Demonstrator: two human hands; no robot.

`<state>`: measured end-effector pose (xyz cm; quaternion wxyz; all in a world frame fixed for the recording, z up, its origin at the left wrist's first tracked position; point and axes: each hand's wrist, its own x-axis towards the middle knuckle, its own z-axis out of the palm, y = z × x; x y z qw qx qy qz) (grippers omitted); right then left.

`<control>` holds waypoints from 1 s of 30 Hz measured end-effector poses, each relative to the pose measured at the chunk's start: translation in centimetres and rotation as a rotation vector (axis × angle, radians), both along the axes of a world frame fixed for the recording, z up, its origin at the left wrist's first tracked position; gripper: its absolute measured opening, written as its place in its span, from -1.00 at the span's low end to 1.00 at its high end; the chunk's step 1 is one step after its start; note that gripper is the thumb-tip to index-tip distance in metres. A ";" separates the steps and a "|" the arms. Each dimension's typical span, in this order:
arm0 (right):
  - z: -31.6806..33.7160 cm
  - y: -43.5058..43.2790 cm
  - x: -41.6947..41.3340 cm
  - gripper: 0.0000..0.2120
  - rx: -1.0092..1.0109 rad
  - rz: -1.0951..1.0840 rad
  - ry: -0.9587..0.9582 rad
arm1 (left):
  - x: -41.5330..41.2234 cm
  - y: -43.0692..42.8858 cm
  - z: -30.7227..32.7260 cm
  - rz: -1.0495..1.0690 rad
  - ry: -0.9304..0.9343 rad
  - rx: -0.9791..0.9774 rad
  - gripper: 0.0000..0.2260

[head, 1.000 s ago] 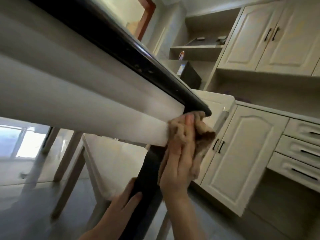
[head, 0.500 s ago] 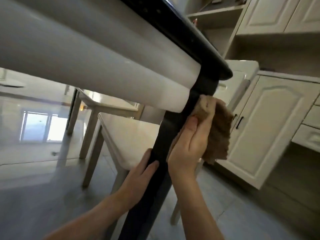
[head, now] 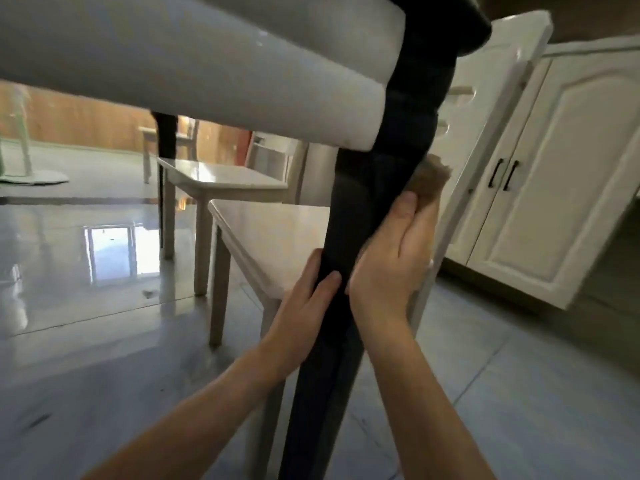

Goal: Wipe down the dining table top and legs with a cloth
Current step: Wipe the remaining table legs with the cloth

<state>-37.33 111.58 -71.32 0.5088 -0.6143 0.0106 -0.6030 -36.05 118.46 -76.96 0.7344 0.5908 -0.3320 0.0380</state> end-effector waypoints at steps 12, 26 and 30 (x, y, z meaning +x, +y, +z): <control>-29.0 2.8 -3.8 -0.18 0.575 0.079 0.530 | 1.3 -0.7 -1.9 0.057 -0.121 -0.028 -0.71; -13.0 2.0 -6.8 -0.67 0.944 0.412 0.527 | -2.3 -0.1 -0.1 0.402 0.166 0.259 -0.79; -3.5 -1.1 -10.3 -0.71 0.905 0.497 0.654 | -6.1 1.5 3.8 0.406 0.373 0.411 -0.72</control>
